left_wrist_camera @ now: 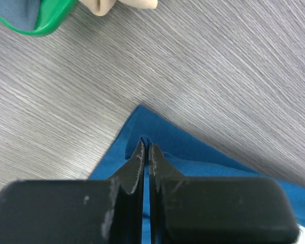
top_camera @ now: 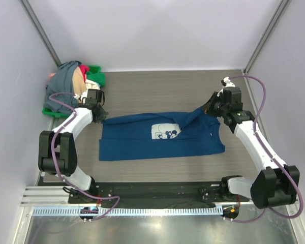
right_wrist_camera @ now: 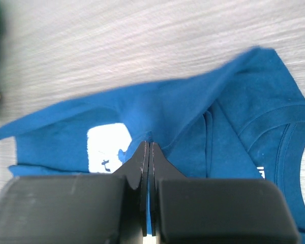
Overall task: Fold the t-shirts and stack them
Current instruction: Fold the tshirt
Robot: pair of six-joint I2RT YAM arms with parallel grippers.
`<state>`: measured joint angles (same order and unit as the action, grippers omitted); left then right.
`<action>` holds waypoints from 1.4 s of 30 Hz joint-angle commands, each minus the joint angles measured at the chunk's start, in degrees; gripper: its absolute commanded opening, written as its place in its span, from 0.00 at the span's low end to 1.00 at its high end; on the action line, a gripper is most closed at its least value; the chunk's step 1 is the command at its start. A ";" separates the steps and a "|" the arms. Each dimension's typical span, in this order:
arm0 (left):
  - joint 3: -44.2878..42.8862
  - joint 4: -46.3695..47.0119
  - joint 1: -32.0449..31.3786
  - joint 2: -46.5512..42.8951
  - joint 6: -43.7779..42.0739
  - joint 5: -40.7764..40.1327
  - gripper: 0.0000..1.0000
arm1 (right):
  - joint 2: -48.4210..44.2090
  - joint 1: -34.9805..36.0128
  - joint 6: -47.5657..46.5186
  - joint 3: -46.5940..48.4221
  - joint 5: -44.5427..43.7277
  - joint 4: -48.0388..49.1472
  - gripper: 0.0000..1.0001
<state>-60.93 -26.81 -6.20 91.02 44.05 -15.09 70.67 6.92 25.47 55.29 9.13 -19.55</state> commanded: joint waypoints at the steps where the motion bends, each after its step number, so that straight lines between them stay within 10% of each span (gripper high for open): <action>1: -2.09 -0.35 0.22 -1.29 -1.69 -2.57 0.00 | -4.22 0.20 1.33 -1.05 -0.69 -1.19 0.01; 29: -1.13 1.32 0.22 -0.76 -2.57 -4.15 0.01 | -20.75 -1.12 10.47 -14.94 -12.89 -9.36 0.01; 35: 3.52 0.09 0.66 -8.03 1.56 -9.16 0.56 | -26.46 -1.82 14.69 -18.72 -15.89 -10.59 0.01; 39: 6.61 0.35 2.68 -13.58 3.06 -11.98 0.68 | -28.22 -1.99 16.10 -20.83 -16.07 -10.86 0.02; 42: 6.44 0.18 2.94 -15.00 2.53 -12.16 0.66 | -25.77 -1.91 16.54 -21.27 -14.67 -10.95 0.44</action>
<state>-54.17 -27.66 -3.79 77.95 45.58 -23.92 43.31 5.15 40.80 34.37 -5.02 -30.85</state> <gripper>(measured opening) 0.669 0.293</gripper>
